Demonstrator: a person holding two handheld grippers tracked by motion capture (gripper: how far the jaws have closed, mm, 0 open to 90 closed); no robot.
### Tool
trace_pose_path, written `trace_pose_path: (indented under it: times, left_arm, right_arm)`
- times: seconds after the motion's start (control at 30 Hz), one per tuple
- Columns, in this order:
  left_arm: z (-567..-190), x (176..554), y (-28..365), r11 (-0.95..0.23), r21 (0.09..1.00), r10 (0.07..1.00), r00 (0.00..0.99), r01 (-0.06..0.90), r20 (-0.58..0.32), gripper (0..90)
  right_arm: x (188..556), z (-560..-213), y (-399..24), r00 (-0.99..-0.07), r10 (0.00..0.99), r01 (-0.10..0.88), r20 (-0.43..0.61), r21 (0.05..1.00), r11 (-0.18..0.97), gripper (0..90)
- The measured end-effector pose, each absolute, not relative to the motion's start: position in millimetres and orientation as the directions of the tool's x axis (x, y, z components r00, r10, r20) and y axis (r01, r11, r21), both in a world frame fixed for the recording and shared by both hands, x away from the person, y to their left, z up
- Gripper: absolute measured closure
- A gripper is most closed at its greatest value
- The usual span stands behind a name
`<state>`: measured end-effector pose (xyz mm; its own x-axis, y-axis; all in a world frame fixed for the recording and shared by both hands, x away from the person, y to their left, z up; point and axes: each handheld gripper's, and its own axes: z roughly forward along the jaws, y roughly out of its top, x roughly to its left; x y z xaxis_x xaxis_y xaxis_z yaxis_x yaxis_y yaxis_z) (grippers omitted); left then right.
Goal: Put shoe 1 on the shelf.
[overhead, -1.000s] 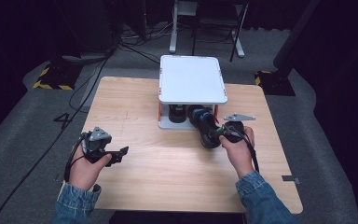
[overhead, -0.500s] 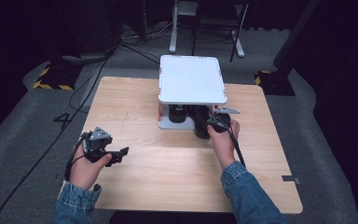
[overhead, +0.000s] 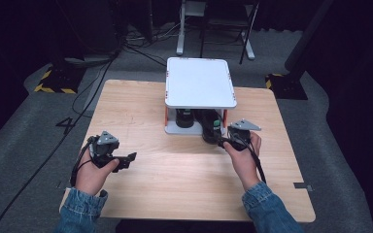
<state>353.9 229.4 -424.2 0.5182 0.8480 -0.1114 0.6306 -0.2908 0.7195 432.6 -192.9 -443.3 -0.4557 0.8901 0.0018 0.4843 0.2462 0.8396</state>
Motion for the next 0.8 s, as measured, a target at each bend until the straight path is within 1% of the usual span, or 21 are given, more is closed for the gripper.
trace_pose_path:
  times: [0.03,0.07,0.1,0.13,0.27,0.4,0.5,0.63,0.8]
  left_arm:
    - [-424,354,229,-0.291,0.72,0.848,0.518,0.631,-0.111,22.2]
    - [-425,355,228,-0.294,0.718,0.848,0.518,0.631,-0.107,22.2]
    - [-425,355,228,-0.294,0.718,0.848,0.518,0.631,-0.107,22.3]
    - [-425,356,227,-0.295,0.719,0.847,0.52,0.63,-0.108,22.2]
    - [-423,357,223,-0.307,0.72,0.837,0.537,0.622,-0.106,22.2]
    - [-423,359,223,-0.308,0.72,0.836,0.538,0.622,-0.106,22.3]
    - [-424,360,223,-0.309,0.717,0.836,0.538,0.625,-0.108,22.2]
    - [-427,361,223,-0.313,0.713,0.835,0.539,0.628,-0.109,22.1]
    - [-427,359,223,-0.312,0.711,0.836,0.537,0.63,-0.109,22.1]
  right_arm:
    - [433,-443,-193,-0.456,0.89,0.484,0.002,0.84,0.246,46.4]
    - [423,-450,-195,-0.488,0.873,0.512,-0.006,0.808,0.292,53.6]
    - [423,-450,-195,-0.488,0.873,0.512,-0.006,0.808,0.292,53.6]
    - [417,-458,-194,-0.506,0.862,0.525,-0.014,0.788,0.321,55.1]
    - [418,-474,-187,-0.491,0.87,0.541,-0.041,0.768,0.342,53.4]
    - [427,-483,-180,-0.462,0.886,0.535,-0.033,0.787,0.309,53.8]
    - [435,-484,-177,-0.446,0.895,0.534,-0.026,0.794,0.29,52.1]
    - [447,-484,-176,-0.426,0.904,0.543,0.027,0.807,0.232,54.0]
    - [463,-487,-170,-0.405,0.914,0.536,0.034,0.818,0.207,55.0]
